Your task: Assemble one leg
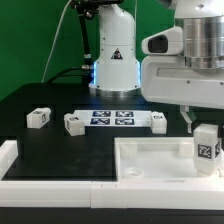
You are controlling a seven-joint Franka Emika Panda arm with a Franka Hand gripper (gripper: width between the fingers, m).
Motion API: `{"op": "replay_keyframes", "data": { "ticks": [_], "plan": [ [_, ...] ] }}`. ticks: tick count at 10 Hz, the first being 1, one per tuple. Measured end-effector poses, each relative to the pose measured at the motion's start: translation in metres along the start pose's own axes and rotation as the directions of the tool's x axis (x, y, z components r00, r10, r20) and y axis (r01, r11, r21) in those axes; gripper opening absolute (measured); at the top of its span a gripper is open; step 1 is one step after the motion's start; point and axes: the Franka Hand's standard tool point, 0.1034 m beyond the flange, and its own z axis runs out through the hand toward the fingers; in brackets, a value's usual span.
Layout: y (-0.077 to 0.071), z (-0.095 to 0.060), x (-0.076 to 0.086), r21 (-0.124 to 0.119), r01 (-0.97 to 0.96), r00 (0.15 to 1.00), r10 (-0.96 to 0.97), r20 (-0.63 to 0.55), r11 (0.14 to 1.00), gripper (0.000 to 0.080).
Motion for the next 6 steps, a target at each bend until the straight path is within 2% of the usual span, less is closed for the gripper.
{"op": "replay_keyframes", "data": {
  "ticks": [1,2,4,6],
  "plan": [
    [-0.0011,0.0003,-0.0002,0.011,-0.124,0.992,0.124,0.004,0.992,0.0292],
    [-0.0027,0.0005,-0.0017,0.005,-0.217,0.976,0.217,0.008,0.976,0.0292],
    [-0.0042,0.0013,-0.0027,0.008,-0.427,0.904,0.427,0.016,0.904,0.0293],
    [-0.0050,0.0015,-0.0030,0.010,-0.486,0.874,0.485,0.020,0.874,0.0293]
  ]
}}
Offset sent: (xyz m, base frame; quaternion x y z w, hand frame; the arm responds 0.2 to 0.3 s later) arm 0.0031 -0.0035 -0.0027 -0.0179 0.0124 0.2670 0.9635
